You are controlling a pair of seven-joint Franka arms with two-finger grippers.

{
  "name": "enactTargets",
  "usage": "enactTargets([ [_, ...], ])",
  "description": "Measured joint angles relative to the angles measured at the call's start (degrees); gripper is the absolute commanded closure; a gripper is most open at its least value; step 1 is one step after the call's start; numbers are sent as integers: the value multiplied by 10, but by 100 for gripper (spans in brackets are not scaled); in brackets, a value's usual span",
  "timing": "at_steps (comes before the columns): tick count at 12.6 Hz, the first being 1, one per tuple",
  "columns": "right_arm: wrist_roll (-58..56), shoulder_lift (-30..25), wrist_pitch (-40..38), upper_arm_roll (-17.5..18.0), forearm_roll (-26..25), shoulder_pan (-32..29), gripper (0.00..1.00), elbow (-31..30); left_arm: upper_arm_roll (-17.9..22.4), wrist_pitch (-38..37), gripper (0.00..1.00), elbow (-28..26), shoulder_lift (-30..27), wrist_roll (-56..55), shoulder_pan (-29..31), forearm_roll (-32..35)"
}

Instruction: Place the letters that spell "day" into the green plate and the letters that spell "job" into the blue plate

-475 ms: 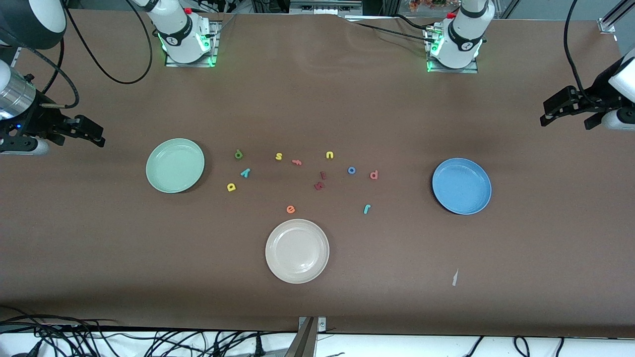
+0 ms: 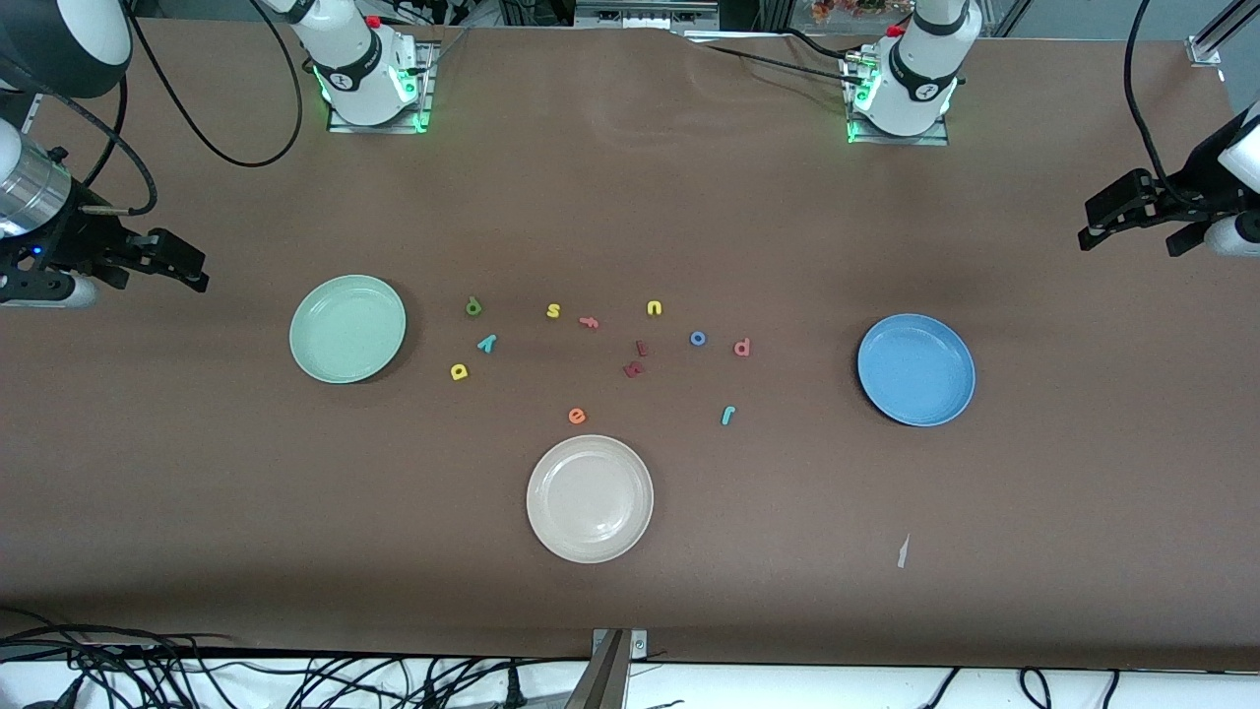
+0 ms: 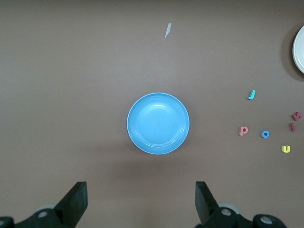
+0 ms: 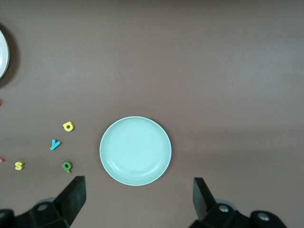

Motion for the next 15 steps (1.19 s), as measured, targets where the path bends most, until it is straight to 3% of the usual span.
enactTargets([
  [15, 0, 0, 0, 0, 0, 0, 0, 0, -3, -9, 0, 4, 0, 0, -1, 0],
])
